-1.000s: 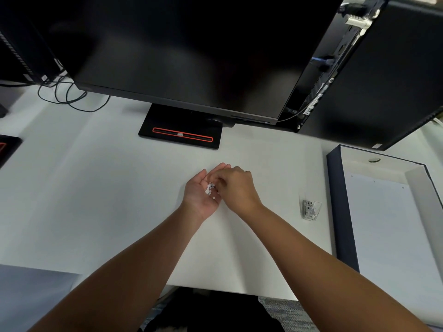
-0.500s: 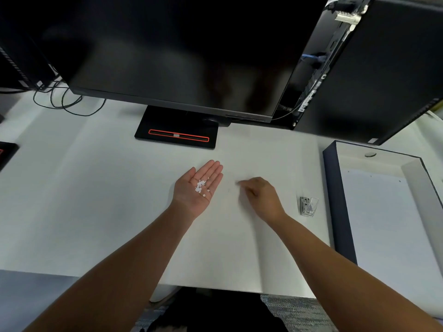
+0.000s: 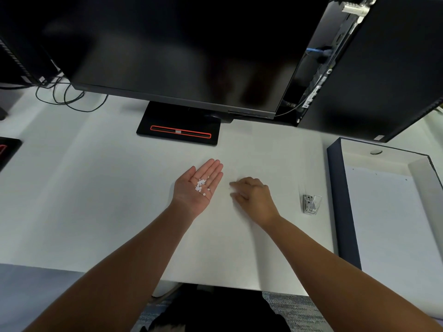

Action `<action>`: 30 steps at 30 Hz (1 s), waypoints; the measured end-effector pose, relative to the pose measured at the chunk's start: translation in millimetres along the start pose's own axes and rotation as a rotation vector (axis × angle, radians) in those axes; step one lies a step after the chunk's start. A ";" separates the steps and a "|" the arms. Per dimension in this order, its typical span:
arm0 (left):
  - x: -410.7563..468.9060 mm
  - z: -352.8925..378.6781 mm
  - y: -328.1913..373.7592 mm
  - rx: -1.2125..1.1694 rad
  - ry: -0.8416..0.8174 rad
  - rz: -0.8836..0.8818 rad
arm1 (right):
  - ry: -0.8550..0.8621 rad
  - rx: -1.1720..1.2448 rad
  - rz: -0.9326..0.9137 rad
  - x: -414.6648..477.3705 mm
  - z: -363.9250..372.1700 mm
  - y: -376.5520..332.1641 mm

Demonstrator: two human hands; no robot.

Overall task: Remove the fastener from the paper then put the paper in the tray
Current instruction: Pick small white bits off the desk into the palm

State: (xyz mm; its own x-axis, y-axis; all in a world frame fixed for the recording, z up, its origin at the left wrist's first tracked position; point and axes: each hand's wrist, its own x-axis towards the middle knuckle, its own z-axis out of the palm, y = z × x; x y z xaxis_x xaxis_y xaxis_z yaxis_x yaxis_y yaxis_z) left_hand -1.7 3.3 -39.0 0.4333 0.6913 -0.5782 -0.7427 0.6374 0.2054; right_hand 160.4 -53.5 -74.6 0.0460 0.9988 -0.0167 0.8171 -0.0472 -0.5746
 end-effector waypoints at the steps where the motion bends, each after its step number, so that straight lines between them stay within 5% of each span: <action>1: 0.5 -0.7 0.2 0.000 0.001 0.001 | -0.012 0.006 0.012 2.4 -0.1 -1.1; 9: 6.7 -3.2 -3.8 0.014 0.009 -0.005 | 0.034 0.085 0.037 14.8 4.3 -8.1; 20: 8.7 -0.2 -1.7 0.018 0.024 -0.005 | 0.111 -0.257 -0.118 11.7 21.9 -10.7; 30: 5.5 -2.4 -1.4 0.009 0.037 -0.009 | -0.010 0.109 0.084 14.6 -1.4 -13.5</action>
State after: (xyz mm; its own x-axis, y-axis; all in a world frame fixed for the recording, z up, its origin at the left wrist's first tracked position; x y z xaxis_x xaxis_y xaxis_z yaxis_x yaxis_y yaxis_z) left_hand 0.5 5.4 -44.4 0.4205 0.6726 -0.6089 -0.7344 0.6464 0.2069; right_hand 150.8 -38.3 -65.9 0.1058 0.9915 -0.0761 0.7431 -0.1297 -0.6565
